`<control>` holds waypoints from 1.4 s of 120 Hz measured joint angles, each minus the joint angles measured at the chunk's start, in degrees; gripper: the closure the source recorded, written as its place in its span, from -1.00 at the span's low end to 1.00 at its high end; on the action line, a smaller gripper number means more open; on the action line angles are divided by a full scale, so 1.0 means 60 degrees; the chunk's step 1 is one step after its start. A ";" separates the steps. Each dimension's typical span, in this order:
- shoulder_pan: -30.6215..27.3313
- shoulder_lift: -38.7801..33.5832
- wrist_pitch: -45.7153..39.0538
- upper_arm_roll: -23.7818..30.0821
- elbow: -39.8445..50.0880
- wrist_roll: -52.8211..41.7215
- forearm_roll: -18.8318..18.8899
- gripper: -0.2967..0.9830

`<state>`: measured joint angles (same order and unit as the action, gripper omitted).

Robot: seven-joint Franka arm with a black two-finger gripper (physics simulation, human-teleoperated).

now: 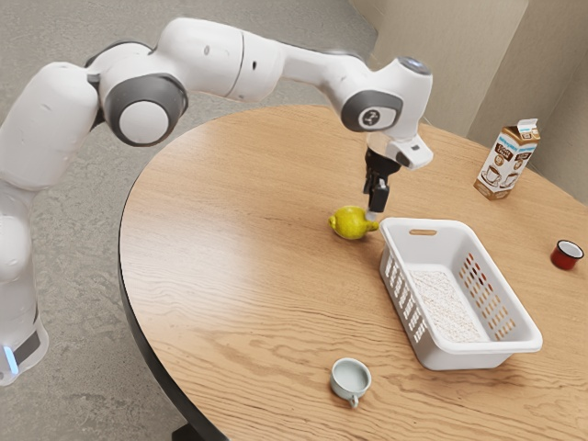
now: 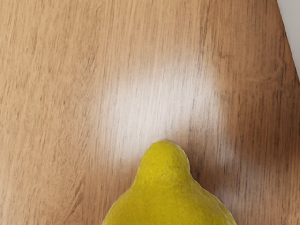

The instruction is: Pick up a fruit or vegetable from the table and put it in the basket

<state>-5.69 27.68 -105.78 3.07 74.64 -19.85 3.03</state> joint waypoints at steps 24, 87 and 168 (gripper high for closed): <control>0.0082 0.0126 0.0085 -0.0001 -0.0057 -0.0157 0.0035 -0.54; 0.0077 0.0082 0.0376 -0.0094 0.0384 0.0527 -0.0263 -0.54; 0.0070 0.0282 0.0365 -0.0229 0.0585 0.1130 -0.0227 -0.54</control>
<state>-5.27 29.37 -103.59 1.70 78.15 -13.07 1.66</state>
